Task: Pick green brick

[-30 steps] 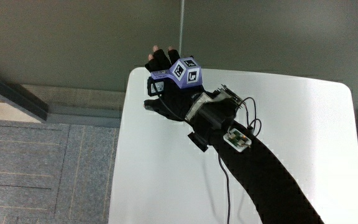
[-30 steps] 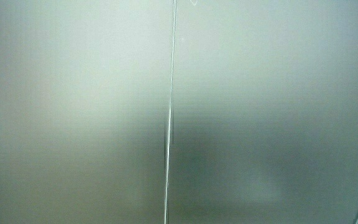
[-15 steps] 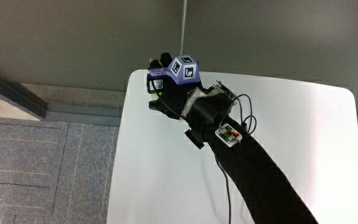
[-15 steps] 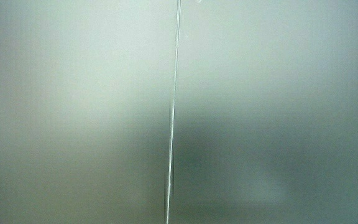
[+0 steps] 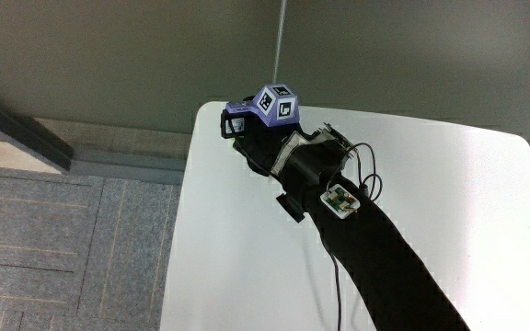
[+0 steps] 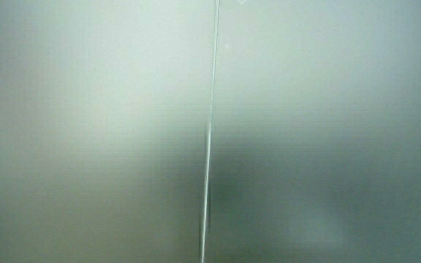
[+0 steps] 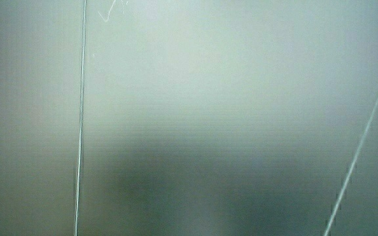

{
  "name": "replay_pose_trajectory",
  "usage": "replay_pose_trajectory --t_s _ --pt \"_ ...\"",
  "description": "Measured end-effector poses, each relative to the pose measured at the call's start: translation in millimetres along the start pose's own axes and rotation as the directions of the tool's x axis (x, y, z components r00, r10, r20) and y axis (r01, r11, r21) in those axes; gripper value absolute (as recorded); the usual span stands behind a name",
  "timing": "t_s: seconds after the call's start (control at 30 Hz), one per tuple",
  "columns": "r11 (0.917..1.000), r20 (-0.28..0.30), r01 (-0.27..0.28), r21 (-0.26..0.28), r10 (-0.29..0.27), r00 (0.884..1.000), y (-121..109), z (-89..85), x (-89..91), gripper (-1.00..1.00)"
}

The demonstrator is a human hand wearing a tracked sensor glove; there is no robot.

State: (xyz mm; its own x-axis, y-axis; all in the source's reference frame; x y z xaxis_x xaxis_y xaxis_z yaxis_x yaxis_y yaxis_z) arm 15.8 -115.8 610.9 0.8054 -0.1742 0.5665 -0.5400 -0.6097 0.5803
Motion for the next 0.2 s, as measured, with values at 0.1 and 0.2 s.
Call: replay_pose_trajectory --t_s 0.1,0.2 --pt "0.997 -0.021 -0.031 0.071 0.032 0.999 -7.6 1.8 5.6 1.0" --pt "0.9909 -0.004 -0.054 0.123 0.055 0.998 -12.7 9.8 12.8 1.0"
